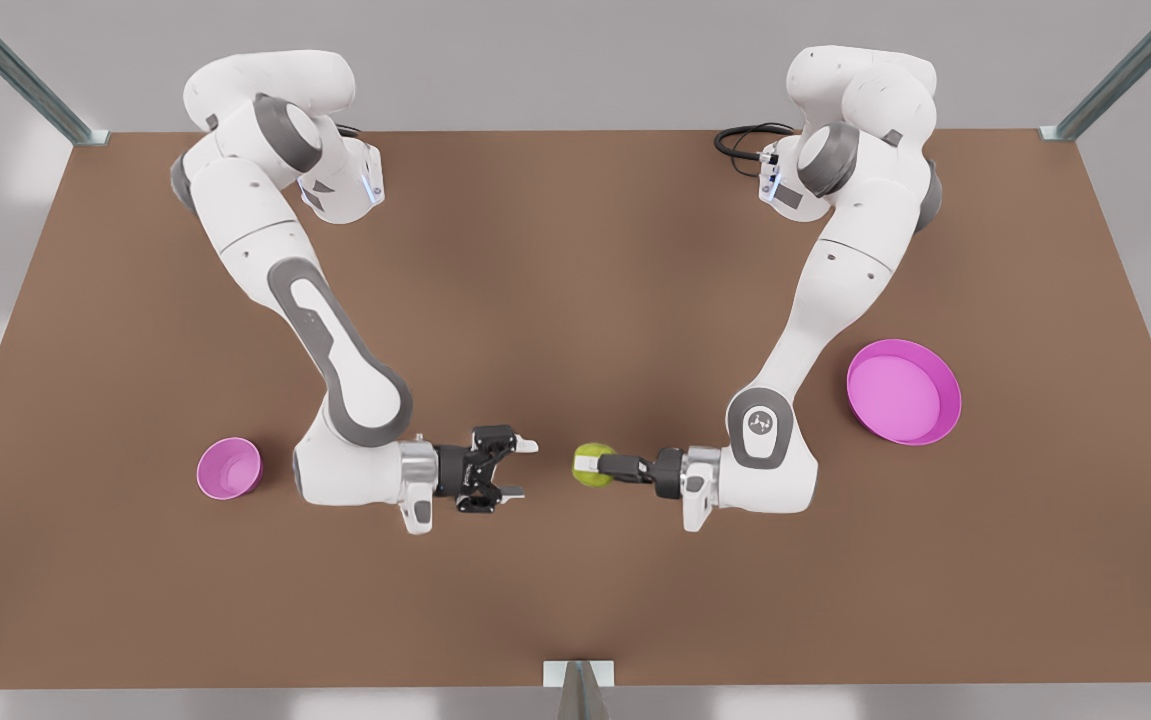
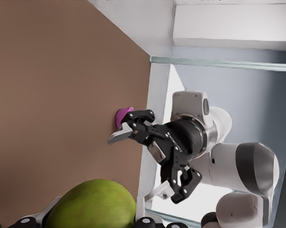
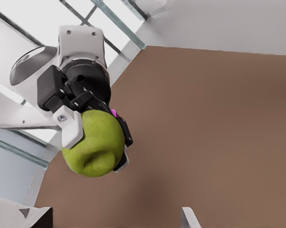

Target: Use the left arm to pick up the apple from the plate, transfer it to the gripper of the right arm, and then use the right arm to place it into the bowl

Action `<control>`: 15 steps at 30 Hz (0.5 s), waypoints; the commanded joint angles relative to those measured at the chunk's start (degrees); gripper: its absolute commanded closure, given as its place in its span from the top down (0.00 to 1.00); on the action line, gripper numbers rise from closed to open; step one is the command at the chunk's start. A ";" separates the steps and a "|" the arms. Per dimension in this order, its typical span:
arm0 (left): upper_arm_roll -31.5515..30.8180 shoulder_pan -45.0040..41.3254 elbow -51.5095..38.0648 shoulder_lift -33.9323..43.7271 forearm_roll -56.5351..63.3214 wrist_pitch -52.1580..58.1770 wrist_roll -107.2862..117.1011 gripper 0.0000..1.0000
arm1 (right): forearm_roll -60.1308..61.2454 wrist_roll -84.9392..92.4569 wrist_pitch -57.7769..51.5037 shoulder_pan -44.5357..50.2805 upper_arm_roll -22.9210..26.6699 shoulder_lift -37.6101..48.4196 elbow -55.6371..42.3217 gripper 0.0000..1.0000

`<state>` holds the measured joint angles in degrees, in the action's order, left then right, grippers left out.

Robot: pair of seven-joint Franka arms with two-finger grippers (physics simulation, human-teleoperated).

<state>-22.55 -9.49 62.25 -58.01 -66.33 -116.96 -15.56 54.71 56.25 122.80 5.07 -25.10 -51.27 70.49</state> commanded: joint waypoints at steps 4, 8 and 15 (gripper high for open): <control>-0.04 0.00 -0.02 0.09 -0.29 -1.43 -0.43 0.72 | 6.02 47.11 7.63 0.20 -1.36 -1.02 0.53 1.00; -0.12 0.00 -0.02 0.09 -0.29 -1.43 -0.35 0.72 | 8.13 47.20 8.33 0.55 -3.38 -1.02 1.14 1.00; -0.12 0.00 -0.02 0.18 -0.29 -1.43 -0.26 0.72 | 11.03 48.34 10.53 2.04 -4.61 -1.38 2.02 1.00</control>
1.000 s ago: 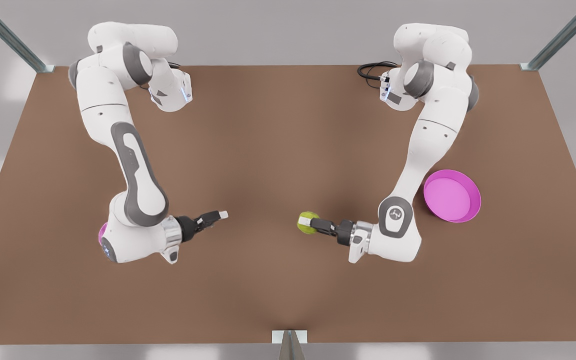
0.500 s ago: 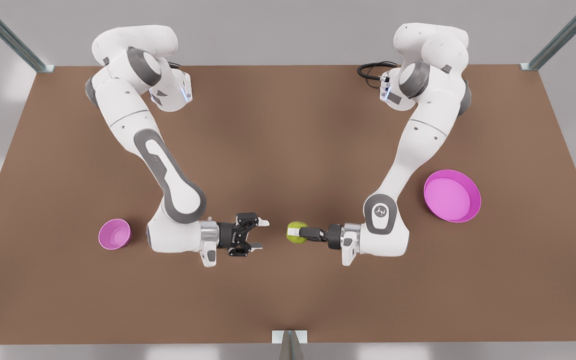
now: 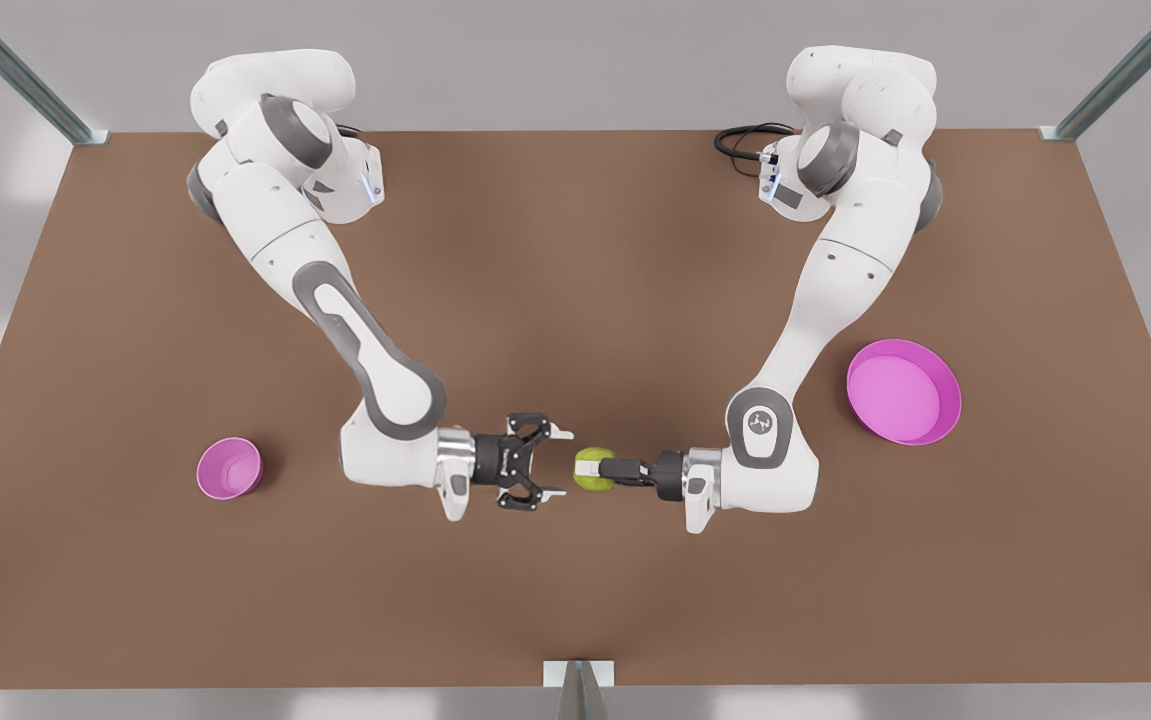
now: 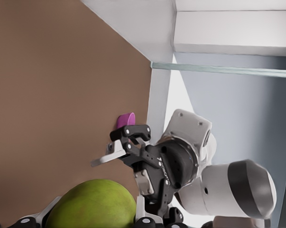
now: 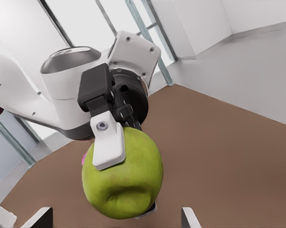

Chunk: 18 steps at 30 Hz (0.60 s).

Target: Use the left arm to pick up the apple from the plate, transfer it to the gripper of the right arm, and then use the right arm to place it into the bowl

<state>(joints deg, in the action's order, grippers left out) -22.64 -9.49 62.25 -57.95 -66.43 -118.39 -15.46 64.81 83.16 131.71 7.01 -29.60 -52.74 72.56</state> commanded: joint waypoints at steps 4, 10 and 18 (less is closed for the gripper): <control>-0.04 -0.09 -0.02 0.11 -0.19 0.00 -0.27 0.72 | 1.54 21.34 2.41 0.90 -0.20 0.09 -0.05 1.00; -0.04 -0.09 -0.02 0.11 -0.19 0.00 -0.27 0.73 | 1.81 21.34 4.00 1.69 -0.20 -0.17 -0.49 1.00; -0.04 0.00 -0.02 0.29 -0.19 0.00 -0.18 0.73 | 1.98 21.34 6.02 2.57 -1.43 -2.37 -1.90 1.00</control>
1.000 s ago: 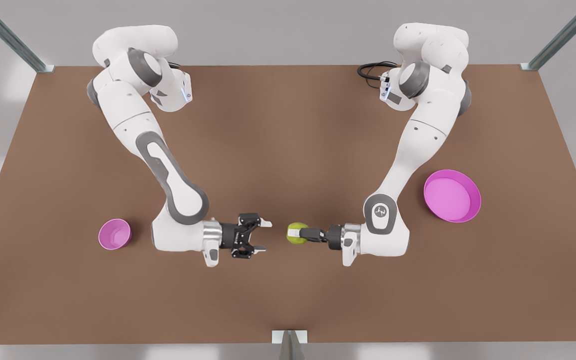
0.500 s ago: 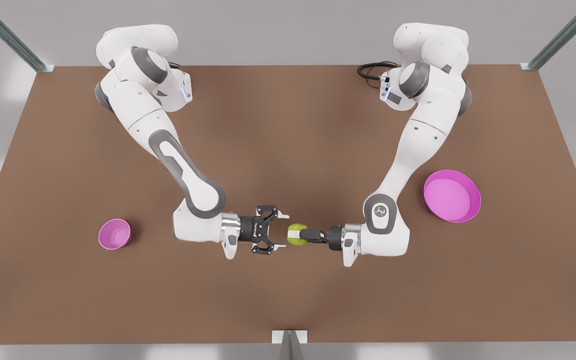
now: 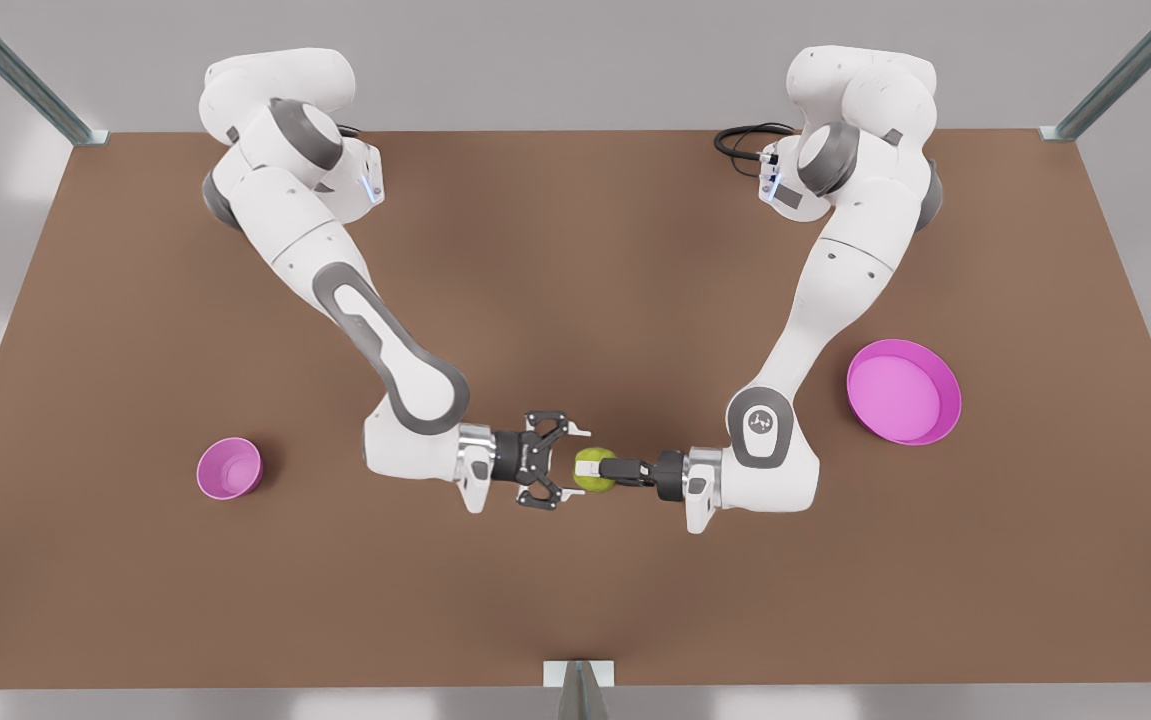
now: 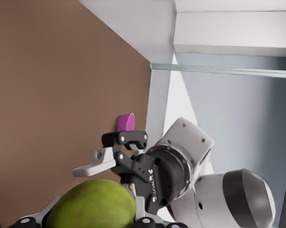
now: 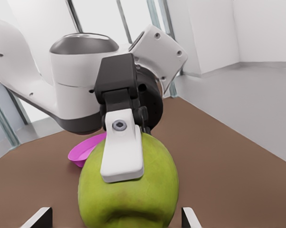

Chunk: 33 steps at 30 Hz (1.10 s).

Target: Use the left arm to pick up the apple from the plate, transfer it to the gripper of the right arm, and then use the right arm to place it into the bowl

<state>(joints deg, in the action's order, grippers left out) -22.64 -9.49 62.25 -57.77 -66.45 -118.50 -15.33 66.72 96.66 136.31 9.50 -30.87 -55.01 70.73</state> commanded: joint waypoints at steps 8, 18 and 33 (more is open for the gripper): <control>-0.04 0.00 -0.02 0.11 -0.17 0.12 -0.31 0.74 | 0.08 7.23 4.05 1.83 -1.38 -2.20 -2.96 1.00; -0.04 0.00 -0.02 0.03 -0.17 0.12 -0.40 0.74 | 0.08 7.14 4.40 2.18 -1.82 -2.38 -3.23 0.85; -0.04 1.93 -0.02 0.46 -0.17 1.87 -0.22 1.00 | -0.19 6.79 3.34 0.34 -1.82 -2.03 -2.52 0.63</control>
<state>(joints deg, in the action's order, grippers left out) -22.65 -7.87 62.26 -57.38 -66.75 -117.70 -15.71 66.54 102.25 140.15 10.09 -32.67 -57.14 68.04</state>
